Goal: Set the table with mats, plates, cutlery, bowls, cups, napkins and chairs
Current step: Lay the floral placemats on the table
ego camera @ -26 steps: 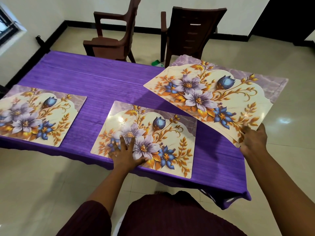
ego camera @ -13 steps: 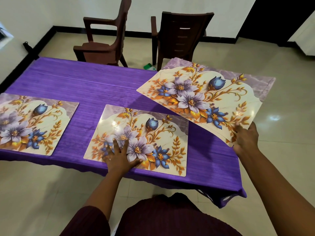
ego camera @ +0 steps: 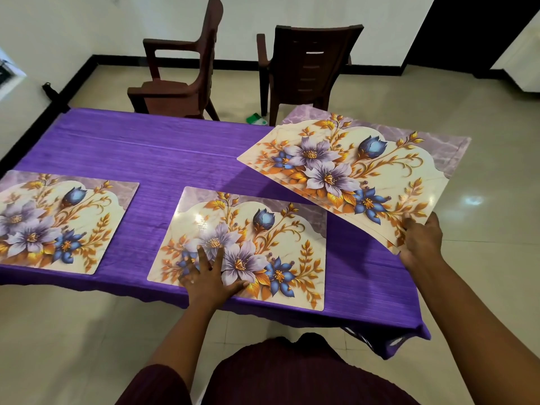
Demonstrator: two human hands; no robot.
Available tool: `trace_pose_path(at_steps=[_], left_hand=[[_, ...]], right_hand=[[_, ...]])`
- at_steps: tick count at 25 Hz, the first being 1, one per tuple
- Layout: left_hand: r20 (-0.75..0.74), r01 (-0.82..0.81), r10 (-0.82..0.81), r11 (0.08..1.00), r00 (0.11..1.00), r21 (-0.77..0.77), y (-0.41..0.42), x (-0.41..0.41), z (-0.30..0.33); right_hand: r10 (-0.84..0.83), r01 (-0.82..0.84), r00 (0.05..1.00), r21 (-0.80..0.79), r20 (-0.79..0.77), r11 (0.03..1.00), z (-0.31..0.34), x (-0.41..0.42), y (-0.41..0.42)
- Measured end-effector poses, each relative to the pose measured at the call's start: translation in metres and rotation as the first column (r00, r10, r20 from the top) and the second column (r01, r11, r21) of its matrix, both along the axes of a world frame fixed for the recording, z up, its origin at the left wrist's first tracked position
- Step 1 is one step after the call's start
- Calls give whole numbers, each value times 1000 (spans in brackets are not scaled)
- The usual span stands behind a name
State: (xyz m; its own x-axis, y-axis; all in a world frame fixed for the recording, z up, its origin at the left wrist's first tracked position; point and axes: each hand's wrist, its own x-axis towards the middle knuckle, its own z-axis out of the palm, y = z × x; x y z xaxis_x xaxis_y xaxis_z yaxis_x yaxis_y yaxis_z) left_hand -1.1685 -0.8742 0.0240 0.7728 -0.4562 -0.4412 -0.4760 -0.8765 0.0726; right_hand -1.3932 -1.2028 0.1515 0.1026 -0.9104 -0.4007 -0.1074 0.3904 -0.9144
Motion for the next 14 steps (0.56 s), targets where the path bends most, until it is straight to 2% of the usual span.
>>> trace_pose_path(at_steps=[14], left_hand=[[-3, 21, -21, 1000, 1000, 19, -2, -1, 0]], right_hand=[[16, -16, 999, -11, 38, 1000, 4, 12, 10]])
